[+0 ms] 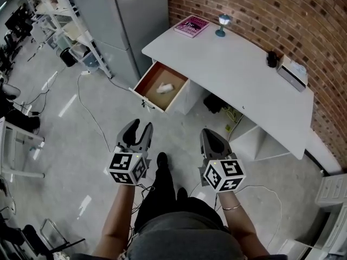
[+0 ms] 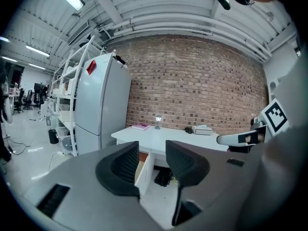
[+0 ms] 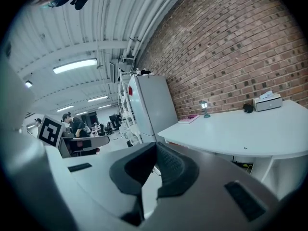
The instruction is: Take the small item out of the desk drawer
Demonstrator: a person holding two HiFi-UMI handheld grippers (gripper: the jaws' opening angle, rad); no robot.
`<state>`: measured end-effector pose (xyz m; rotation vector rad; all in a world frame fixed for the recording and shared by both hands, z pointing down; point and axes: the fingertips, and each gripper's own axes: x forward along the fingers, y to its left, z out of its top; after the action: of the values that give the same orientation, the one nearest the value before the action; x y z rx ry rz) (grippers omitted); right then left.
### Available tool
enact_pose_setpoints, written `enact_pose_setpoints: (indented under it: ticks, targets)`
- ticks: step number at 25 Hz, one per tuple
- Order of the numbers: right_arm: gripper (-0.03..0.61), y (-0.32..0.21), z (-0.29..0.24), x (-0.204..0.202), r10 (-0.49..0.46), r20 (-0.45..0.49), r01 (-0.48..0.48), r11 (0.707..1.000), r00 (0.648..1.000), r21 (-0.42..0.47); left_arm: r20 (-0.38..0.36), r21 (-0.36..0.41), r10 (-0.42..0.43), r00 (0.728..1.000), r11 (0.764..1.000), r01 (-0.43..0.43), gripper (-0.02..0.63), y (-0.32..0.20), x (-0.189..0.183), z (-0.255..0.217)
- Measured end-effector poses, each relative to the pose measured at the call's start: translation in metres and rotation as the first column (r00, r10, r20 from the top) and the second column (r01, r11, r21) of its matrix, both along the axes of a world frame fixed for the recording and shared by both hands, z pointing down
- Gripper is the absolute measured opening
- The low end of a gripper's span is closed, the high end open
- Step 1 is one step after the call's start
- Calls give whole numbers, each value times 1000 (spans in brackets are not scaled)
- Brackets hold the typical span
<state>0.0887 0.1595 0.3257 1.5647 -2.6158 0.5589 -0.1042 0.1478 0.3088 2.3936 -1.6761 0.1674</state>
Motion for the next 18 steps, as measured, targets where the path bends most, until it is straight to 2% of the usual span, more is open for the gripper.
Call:
enact_pose_setpoints:
  ticks: [18]
  targets:
    - [5, -166, -8, -80, 100, -18, -101, 995, 995, -18, -37, -13, 69, 997, 998, -69, 172, -173, -87, 10]
